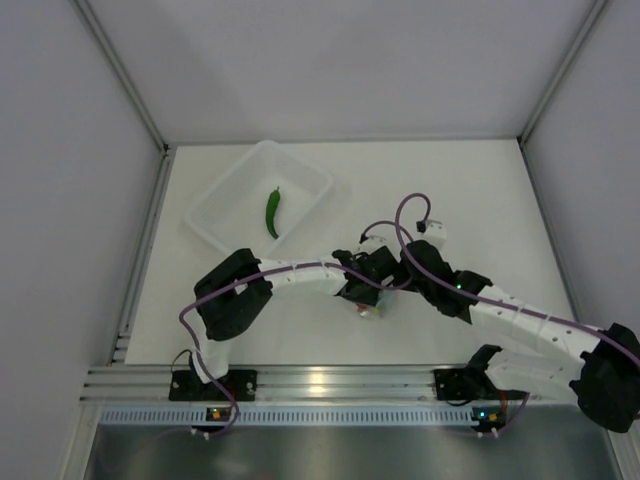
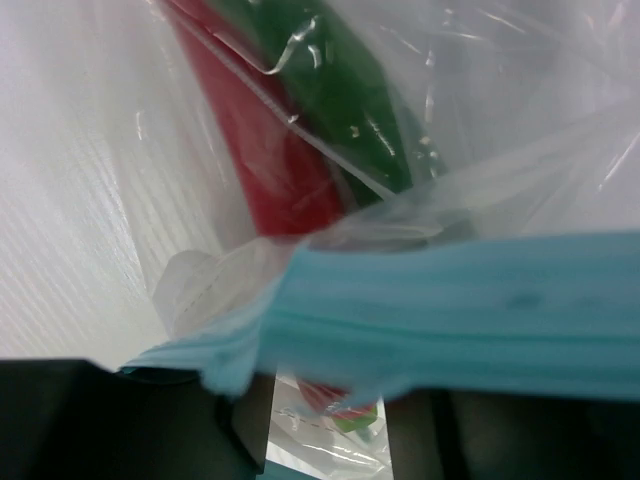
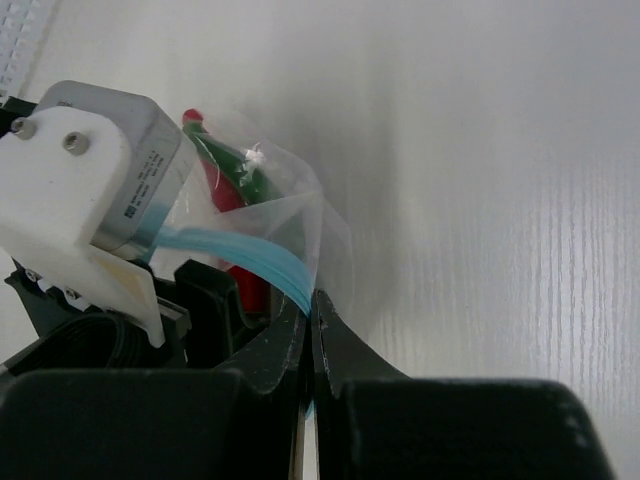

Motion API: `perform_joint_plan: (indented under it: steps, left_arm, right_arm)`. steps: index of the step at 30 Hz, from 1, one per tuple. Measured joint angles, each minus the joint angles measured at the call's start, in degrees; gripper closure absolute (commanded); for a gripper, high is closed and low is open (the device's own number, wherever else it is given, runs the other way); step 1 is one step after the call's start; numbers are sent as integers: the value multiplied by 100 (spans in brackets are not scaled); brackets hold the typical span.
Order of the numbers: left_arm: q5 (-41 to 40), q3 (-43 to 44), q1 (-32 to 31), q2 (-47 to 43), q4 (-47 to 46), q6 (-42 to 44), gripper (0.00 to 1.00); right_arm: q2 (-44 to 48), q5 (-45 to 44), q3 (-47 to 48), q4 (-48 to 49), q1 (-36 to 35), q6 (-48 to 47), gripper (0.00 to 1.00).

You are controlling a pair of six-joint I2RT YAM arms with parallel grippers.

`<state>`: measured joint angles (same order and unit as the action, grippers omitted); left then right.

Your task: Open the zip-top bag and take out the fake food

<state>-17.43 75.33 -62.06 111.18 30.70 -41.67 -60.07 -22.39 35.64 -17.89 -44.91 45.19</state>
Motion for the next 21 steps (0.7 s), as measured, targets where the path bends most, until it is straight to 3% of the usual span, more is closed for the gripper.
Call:
perform_joint_plan:
  steps: [2, 3, 5, 6, 14, 21]
  left_arm:
    - [-26, 44, 4, 87, -2, -11, 66]
    - [-20, 46, 11, 92, -24, -7, 79]
    - [-26, 48, 15, 96, -24, -20, 86]
    - [-28, 48, 15, 96, -24, -24, 100]
    - [-85, -103, 9, -103, -52, -94, 100]
    - [-680, -238, -63, -791, -52, -496, 100]
  right_arm:
    - [0, 2, -28, -2, 2, 0, 100]
    - [0, 2, -37, -11, 2, 0, 100]
    - [2, -2, -39, -11, 2, 0, 100]
    - [4, 0, -39, -9, 0, -2, 100]
    - [4, 44, -26, 20, -66, -20, 100]
    - [-11, 35, 319, 76, -542, -7, 100]
